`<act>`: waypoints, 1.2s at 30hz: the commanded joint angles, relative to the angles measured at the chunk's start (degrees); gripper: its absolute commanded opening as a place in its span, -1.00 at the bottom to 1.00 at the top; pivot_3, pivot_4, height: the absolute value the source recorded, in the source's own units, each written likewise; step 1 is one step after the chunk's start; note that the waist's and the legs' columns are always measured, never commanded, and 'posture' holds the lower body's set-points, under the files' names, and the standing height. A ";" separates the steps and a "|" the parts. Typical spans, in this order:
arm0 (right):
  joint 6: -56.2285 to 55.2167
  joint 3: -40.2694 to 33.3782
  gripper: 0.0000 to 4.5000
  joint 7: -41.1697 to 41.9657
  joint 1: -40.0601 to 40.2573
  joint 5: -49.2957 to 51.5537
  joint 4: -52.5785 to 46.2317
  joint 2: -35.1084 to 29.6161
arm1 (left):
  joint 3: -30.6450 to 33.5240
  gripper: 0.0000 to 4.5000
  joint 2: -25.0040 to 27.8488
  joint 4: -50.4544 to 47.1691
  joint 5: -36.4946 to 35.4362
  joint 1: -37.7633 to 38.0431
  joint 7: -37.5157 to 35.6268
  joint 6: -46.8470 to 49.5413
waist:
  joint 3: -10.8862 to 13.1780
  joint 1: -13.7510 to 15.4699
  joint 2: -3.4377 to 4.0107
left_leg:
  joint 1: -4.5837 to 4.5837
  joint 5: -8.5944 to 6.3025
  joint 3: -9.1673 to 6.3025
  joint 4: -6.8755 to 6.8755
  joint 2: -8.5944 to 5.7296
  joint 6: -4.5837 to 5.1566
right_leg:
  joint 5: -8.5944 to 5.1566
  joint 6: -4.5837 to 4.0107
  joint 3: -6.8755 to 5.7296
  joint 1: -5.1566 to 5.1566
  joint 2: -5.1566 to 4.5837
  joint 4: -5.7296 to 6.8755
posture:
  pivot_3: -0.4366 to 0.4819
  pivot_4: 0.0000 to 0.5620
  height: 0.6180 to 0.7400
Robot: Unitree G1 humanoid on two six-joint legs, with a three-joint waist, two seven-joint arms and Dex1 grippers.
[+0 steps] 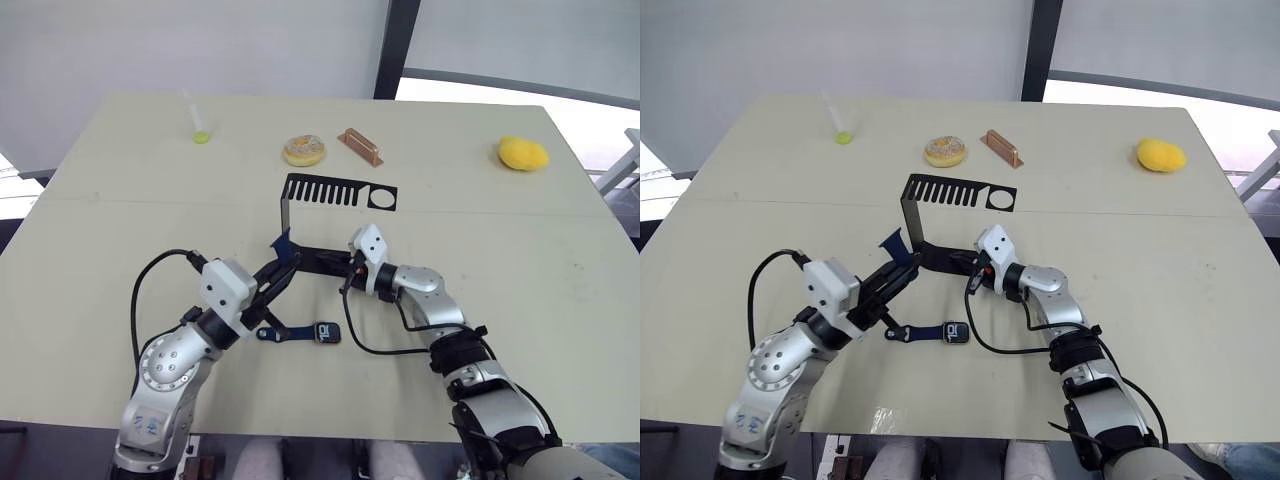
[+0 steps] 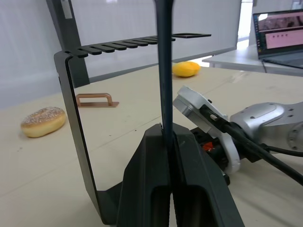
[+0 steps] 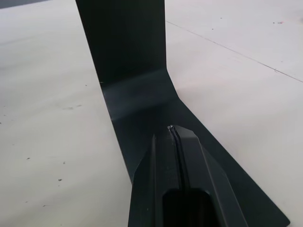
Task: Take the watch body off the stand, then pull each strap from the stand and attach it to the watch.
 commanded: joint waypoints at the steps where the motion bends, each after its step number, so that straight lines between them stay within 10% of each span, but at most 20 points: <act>1: 3.70 -1.68 -1.00 5.49 3.30 4.87 -6.36 -2.38 | 4.70 -0.97 5.76 -3.48 -8.34 2.92 -7.68 1.79 | 0.05 0.06 0.09 | -0.02 0.00 -0.01 -0.02 -0.03 0.00 | 0.00 0.00 -0.02 0.00 -0.01 -0.02 | -0.05 -0.47 1.00; 11: 25.91 -10.88 -1.00 6.60 19.28 24.84 -37.37 -12.72 | 13.74 -0.97 24.22 6.44 -37.48 -4.85 -21.47 25.05 | 0.21 0.62 0.32 | -0.37 0.00 -0.40 -0.05 -0.07 0.03 | -0.01 -0.01 -0.26 -0.03 -0.02 -0.28 | -0.05 -0.47 1.00; 14: 38.37 -16.55 -0.66 1.64 25.08 37.64 -47.57 -14.81 | 11.77 -1.00 27.28 9.58 -44.27 -9.29 -22.39 34.05 | 0.24 0.20 0.37 | -0.48 -0.01 -0.32 -0.05 -0.13 0.09 | 0.02 0.04 -0.22 -0.03 -0.04 -0.47 | -0.05 -0.47 1.00; 22: 52.34 -20.68 0.99 -17.41 33.93 63.13 -62.55 -12.18 | 1.66 -1.00 25.00 14.40 -47.39 -18.61 -23.46 45.79 | 0.27 0.23 0.40 | -0.55 0.04 -0.39 -0.09 -0.01 0.00 | 0.02 0.04 -0.07 -0.12 0.43 -0.49 | -0.05 -0.47 1.00; 36: 48.57 -10.27 0.99 -27.32 32.17 63.66 -65.78 -3.05 | -5.84 -1.00 16.36 18.00 -40.03 -25.41 -24.82 45.43 | 0.26 0.23 0.39 | -0.65 0.06 -0.35 -0.01 -0.07 0.00 | 0.02 0.05 0.03 -0.27 0.61 -0.46 | -0.05 -0.47 1.00</act>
